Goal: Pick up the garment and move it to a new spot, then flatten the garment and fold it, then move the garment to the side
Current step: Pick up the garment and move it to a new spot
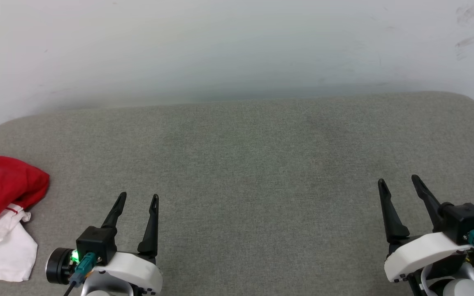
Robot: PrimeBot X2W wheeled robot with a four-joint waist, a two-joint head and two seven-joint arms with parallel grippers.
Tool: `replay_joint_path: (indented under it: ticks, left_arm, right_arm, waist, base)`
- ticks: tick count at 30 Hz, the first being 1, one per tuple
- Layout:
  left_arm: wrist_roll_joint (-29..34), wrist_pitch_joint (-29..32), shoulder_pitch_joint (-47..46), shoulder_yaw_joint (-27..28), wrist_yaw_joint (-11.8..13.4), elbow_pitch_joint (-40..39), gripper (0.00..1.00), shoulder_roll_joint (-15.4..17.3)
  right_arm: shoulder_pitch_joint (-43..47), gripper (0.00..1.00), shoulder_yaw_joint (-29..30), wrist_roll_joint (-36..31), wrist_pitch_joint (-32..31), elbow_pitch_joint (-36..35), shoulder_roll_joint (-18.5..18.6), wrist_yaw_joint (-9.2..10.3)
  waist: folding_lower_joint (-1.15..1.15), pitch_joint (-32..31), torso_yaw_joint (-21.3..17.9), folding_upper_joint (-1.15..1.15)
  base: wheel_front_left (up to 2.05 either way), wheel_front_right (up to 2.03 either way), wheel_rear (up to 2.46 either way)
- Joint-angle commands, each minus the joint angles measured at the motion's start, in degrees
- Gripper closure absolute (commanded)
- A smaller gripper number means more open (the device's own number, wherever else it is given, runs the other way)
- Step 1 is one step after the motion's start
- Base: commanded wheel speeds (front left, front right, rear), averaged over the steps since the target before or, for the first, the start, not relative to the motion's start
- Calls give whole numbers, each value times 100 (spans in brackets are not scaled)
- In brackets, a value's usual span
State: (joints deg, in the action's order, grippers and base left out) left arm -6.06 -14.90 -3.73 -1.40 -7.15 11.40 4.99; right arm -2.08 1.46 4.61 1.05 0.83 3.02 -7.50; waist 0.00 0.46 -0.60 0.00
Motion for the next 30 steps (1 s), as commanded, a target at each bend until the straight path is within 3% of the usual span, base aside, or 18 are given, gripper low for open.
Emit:
replay_joint_path:
  ticks: [1,13,30]
  left_arm:
    - [23,-43,4,30,-10,32,0,-4]
    - [-69,-32,-109,283,11,120,0,-47]
    - [-64,-32,-48,841,132,73,0,-43]
  right_arm:
    - [-5,0,8,-26,34,16,-21,1]
    - [-33,0,-59,19,-31,-25,-20,2]
    - [-318,0,-662,-191,-171,-56,-18,2]
  waist:
    - [0,1,16,0]
    - [0,22,549,0]
    - [0,62,1983,0]
  base:
    - [0,0,0]
    - [0,0,0]
    - [0,0,0]
